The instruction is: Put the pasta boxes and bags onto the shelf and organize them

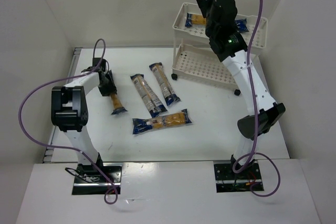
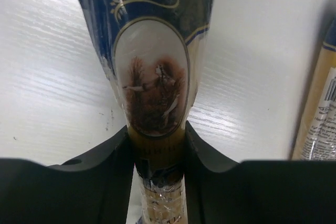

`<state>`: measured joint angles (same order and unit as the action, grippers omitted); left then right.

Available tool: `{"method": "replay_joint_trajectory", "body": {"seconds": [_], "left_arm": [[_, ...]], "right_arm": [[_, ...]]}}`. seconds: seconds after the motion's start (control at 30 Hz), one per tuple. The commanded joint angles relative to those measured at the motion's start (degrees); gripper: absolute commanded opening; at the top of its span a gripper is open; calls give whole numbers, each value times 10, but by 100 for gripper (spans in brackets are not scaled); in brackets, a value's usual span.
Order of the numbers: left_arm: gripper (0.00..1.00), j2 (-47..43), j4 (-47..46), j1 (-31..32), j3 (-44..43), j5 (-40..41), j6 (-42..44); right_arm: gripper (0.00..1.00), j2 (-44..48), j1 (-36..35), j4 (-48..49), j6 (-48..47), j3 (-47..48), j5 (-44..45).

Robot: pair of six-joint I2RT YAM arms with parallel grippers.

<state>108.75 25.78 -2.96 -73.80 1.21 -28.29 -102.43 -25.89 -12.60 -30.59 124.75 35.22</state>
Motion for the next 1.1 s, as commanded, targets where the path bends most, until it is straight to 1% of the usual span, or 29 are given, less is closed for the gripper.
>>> {"method": "replay_joint_trajectory", "body": {"seconds": [0.0, 0.07, 0.1, 0.13, 0.2, 0.23, 0.33, 0.43, 0.53, 0.57, 0.6, 0.63, 0.67, 0.7, 0.73, 0.77, 0.8, 0.83, 0.87, 0.9, 0.93, 0.97, 1.0, 1.03, 1.07], "left_arm": [[0, 17, -19, 1, -4, -12, 81], [0, 2, -29, 1, -29, -20, 134], [0, -13, -35, 1, -41, -12, 198], [0, -21, -35, 6, -52, -3, 232], [0, -39, -41, 6, -94, 26, 298], [0, -44, -41, 6, -108, 37, 357], [0, -77, -41, 24, -143, 65, 448], [0, -108, -71, 44, -149, 93, 481], [0, -126, -91, 52, -174, 112, 517], [0, -126, -108, 59, -184, 129, 544], [0, -131, -117, 67, -214, 136, 560], [0, -131, -128, 74, -233, 144, 579], [0, -131, -158, 82, -253, 160, 601], [0, -131, -176, 93, -274, 167, 652], [0, -123, -197, 118, -295, 172, 682], [0, -118, -235, 133, -343, 172, 712], [0, -102, -253, 149, -367, 178, 765], [0, -92, -268, 180, -396, 178, 786], [0, -80, -292, 194, -425, 170, 807], [0, -53, -304, 211, -484, 158, 827], [0, -37, -316, 225, -517, 150, 860], [0, -20, -329, 253, -554, 140, 873], [0, 20, -329, 268, -594, 126, 885], [0, 43, -329, 283, -676, 98, 908], [0, 65, -334, 315, -714, 86, 921]], "right_arm": [[71, 34, -5, 41, 4, -12, -1], [66, 46, -5, 41, 4, -18, -2], [61, 46, -5, 47, 4, -27, -7], [60, 51, -5, 52, 4, -35, -7], [58, 58, -5, 57, -2, -42, -7], [57, 64, -5, 64, -2, -48, -7], [57, 83, -5, 78, -8, -67, -2], [57, 113, -5, 101, -22, -107, 4], [57, 144, -5, 126, -36, -150, 19], [57, 152, 1, 141, -42, -158, 25], [57, 159, 8, 146, -42, -163, 25], [57, 173, 30, 151, -32, -170, 25], [57, 180, 44, 158, -24, -170, 30], [57, 187, 60, 159, -13, -170, 30], [57, 201, 93, 153, 1, -170, 30], [57, 209, 109, 147, 26, -175, 22], [57, 220, 120, 141, 34, -189, 22], [57, 233, 128, 141, 34, -201, 22], [57, 262, 128, 141, 34, -217, 17], [57, 277, 134, 146, 34, -249, 17], [58, 292, 139, 146, 34, -262, 17], [58, 316, 154, 146, 40, -273, 17], [58, 327, 165, 146, 49, -289, 17], [58, 338, 176, 139, 54, -297, 17], [58, 349, 188, 139, 60, -305, 10]]}}
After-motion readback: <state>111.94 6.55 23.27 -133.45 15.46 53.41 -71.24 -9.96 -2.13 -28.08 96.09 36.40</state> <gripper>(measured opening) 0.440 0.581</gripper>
